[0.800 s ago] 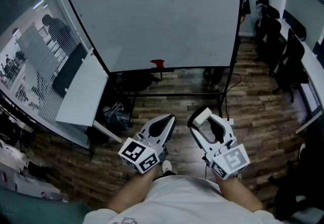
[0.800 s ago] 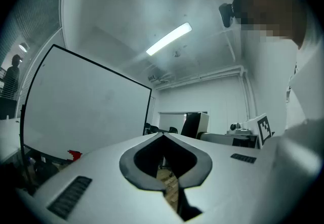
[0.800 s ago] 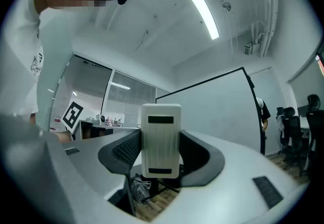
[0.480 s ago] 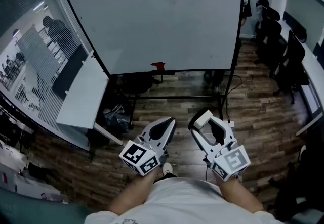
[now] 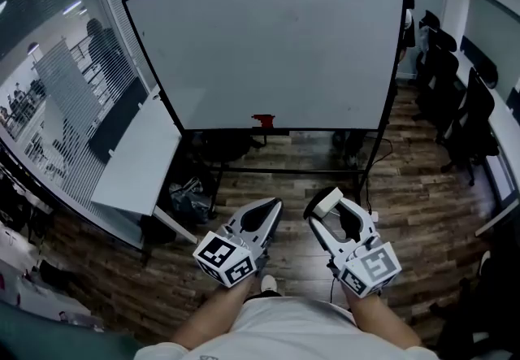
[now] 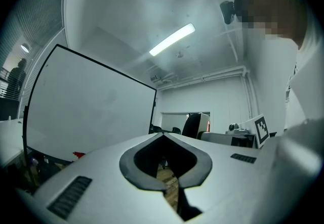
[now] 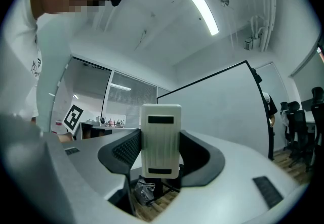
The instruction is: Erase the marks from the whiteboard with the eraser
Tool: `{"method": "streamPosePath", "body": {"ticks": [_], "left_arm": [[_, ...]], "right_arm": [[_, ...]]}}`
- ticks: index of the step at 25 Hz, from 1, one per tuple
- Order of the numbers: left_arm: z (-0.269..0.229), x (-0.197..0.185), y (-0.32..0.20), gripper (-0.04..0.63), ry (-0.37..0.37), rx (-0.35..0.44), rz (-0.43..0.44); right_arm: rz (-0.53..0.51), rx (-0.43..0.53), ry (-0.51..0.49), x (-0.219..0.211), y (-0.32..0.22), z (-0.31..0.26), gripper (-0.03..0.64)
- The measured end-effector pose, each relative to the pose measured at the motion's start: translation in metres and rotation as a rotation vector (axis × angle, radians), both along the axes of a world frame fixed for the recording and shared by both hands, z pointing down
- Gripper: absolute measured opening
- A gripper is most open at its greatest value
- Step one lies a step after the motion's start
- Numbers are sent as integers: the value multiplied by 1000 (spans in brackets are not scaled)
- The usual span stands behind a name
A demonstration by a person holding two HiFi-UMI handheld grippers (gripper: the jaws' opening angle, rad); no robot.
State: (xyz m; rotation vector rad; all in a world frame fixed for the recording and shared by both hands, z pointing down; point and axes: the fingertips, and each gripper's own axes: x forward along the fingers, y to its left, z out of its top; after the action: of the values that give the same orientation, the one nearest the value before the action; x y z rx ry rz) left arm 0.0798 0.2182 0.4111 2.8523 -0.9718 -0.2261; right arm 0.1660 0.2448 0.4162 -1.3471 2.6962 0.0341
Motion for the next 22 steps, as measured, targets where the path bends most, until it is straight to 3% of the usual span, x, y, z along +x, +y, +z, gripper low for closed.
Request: {"method": "streamPosePath", "body": {"ticks": [4,8,22], "left_arm": [[3,-17,-25,6,67,-59,29],[7,-34,-52,6,-1,3,0],[-2,-112,-180,6,9,-1,74]], "right_arm": [[-1,-6,3,-14,-22,3,244],[3,-5,6,-32,-55,6,244],[15,-36,-25,-121,-188,0,244]]}}
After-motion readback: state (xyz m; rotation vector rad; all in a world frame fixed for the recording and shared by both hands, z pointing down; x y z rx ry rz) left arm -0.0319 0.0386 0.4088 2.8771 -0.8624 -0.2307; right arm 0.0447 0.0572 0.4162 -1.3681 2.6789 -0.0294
